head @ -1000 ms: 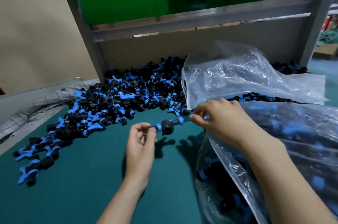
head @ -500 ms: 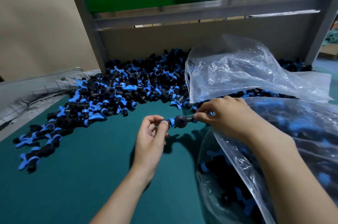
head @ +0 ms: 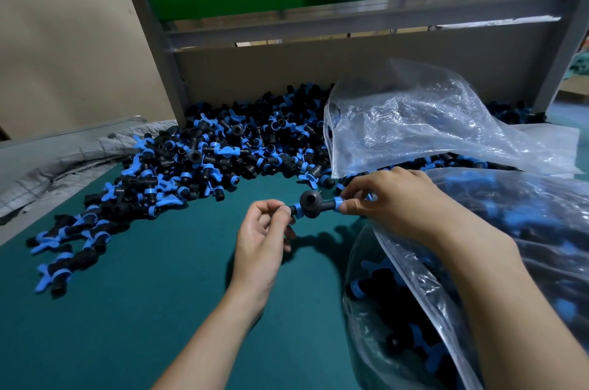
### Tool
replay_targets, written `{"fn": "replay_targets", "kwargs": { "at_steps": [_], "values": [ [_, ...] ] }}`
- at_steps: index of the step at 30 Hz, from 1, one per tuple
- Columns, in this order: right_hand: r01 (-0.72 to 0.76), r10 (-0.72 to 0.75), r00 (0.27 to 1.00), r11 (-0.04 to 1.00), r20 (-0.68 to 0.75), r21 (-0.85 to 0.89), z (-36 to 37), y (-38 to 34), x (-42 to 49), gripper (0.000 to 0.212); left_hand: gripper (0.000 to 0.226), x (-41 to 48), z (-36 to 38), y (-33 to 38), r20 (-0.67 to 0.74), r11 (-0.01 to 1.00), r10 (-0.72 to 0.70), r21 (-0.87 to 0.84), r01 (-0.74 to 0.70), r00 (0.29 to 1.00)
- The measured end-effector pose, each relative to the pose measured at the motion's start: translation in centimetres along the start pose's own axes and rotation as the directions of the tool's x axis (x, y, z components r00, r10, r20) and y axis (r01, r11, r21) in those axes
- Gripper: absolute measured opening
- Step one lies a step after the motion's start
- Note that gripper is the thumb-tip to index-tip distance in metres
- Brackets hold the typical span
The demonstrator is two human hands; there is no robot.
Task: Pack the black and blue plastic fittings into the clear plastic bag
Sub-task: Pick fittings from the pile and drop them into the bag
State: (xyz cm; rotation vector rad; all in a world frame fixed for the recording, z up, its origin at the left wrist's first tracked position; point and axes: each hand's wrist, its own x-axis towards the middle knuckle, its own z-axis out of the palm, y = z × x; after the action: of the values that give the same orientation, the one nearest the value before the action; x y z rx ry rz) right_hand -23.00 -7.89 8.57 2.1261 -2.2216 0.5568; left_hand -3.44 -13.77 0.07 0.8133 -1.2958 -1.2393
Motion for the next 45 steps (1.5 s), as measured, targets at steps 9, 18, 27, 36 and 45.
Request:
{"fn": "replay_targets", "kwargs": {
  "at_steps": [9, 18, 27, 36, 45],
  "values": [
    [0.018, -0.018, 1.000, 1.000, -0.001, -0.010, 0.3, 0.2, 0.1, 0.036, 0.022, 0.0, 0.0, 0.1, 0.029, 0.996, -0.087, 0.003, 0.087, 0.996],
    [0.009, -0.009, 1.000, 1.000, 0.012, -0.007, 0.5, 0.5, 0.1, 0.039, 0.041, -0.2, 0.0, 0.2, 0.053, 0.996, -0.093, 0.022, 0.092, 0.994],
    [0.013, -0.012, 0.999, 1.000, 0.048, -0.025, 0.1, 0.1, 0.0, 0.025, 0.020, -0.3, -0.3, 0.2, 0.103, 1.000, -0.021, -0.018, 0.023, 0.994],
    [0.002, -0.001, 0.999, 0.999, 0.038, -0.033, 0.2, 0.1, -0.2, 0.017, 0.010, -0.3, -0.3, 0.0, 0.123, 1.000, 0.010, -0.031, -0.006, 0.992],
    [-0.020, 0.024, 0.997, 0.998, 0.072, -0.055, -0.3, -0.6, -0.6, 0.029, 0.005, -0.1, -0.3, -0.1, 0.073, 0.998, -0.015, -0.059, 0.019, 0.997]
  ]
}}
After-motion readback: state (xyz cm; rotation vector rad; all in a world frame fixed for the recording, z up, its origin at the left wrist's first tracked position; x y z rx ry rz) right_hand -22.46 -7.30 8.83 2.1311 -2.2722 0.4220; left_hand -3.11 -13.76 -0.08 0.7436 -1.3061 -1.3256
